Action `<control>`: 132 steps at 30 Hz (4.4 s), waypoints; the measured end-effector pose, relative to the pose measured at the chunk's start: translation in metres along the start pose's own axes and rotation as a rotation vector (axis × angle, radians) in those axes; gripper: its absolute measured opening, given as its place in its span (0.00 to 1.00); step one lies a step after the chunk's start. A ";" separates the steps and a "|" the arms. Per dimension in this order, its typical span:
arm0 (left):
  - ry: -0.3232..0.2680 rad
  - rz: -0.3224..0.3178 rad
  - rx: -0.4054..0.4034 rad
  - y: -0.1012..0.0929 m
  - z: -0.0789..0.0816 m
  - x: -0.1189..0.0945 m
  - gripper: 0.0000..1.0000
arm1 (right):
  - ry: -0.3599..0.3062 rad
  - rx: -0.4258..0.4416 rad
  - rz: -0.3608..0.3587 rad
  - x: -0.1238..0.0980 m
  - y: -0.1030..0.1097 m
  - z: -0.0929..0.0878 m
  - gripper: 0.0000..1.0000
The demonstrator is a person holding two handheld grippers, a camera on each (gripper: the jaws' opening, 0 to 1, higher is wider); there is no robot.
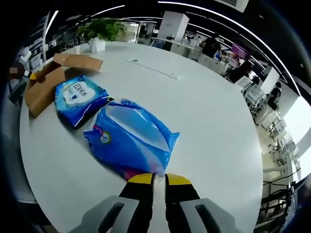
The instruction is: Operate the shoe box by opening the lid, removing the specified soft item, and placing it in the target area until the item is outside and the box remains undamaged.
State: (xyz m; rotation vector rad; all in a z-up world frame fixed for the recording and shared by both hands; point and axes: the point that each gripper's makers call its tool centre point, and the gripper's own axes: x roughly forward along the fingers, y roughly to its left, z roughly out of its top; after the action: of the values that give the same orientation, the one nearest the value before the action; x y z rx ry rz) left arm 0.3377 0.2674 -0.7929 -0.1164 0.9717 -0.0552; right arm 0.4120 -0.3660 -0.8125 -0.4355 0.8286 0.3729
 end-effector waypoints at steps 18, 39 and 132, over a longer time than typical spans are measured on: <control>0.003 -0.001 0.003 0.000 -0.001 0.000 0.04 | -0.034 -0.029 0.006 -0.035 0.013 0.017 0.21; 0.001 -0.001 -0.011 0.000 -0.002 0.001 0.03 | -0.087 -0.184 0.186 -0.068 0.089 0.085 0.32; 0.029 0.006 -0.045 0.009 0.000 0.012 0.04 | -0.079 -0.755 0.836 0.005 0.393 0.174 0.15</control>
State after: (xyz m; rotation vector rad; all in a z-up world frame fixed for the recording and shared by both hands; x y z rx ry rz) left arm 0.3445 0.2751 -0.8040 -0.1540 1.0030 -0.0297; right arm 0.3354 0.0564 -0.8002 -0.7519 0.7424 1.4954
